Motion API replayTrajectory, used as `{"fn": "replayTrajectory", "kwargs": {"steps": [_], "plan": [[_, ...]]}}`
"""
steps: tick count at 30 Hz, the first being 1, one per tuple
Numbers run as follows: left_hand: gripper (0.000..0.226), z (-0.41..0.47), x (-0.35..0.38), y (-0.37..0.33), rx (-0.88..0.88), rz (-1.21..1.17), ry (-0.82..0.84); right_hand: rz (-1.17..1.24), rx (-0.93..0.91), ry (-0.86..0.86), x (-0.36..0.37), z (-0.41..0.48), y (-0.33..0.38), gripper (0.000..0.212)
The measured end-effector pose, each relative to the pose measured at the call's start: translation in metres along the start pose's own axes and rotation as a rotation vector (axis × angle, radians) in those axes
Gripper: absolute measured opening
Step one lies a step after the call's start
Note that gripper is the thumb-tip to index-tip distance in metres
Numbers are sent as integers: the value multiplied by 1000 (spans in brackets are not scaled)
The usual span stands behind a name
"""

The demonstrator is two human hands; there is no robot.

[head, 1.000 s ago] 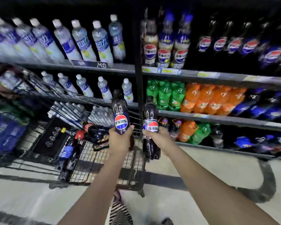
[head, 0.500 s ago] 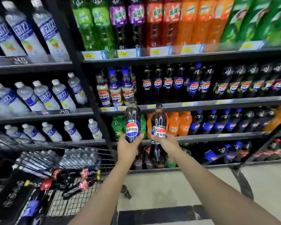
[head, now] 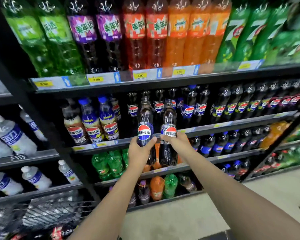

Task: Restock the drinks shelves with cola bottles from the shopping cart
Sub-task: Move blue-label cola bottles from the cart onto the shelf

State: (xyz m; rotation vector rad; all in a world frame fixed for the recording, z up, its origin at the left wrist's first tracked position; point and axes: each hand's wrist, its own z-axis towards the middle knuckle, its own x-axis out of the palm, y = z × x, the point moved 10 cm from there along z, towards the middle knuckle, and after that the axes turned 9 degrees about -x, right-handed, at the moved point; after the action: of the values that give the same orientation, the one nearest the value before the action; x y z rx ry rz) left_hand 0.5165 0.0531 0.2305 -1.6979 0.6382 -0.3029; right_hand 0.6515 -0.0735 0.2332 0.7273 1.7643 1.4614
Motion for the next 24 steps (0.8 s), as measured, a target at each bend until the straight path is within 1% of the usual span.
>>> {"fn": "replayTrajectory", "kwargs": {"steps": [1,4,8,14,18,20,22,23,24], "plan": [[48,9,5,-4,5,-1,8,0,-1,-7,-2,9,2,15],[47,33,19,-13,-6,-11,16,-3,9,-17,-6,32,3,28],[44,55,37,-18,-32,-39,-1,-23,20,-9,-15,60,-2,34],[41,74,61,-23,6,-122,0,-41,-88,-76,-34,89,1,39],[42,82,73,-32,37,-124,-11,-61,-128,-75,-44,107,3,57],[45,85,78,-36,38,-109,-17,-58,-114,-72,-49,115,3,69],[48,87,82,-38,36,-91,-25,-51,-105,-67,-55,123,4,71],[50,89,83,-38,38,-87,-32,-57,-101,-64,-57,128,2,75],[52,90,83,-40,41,-83,-40,-78,-99,-60,-58,131,3,86]]}}
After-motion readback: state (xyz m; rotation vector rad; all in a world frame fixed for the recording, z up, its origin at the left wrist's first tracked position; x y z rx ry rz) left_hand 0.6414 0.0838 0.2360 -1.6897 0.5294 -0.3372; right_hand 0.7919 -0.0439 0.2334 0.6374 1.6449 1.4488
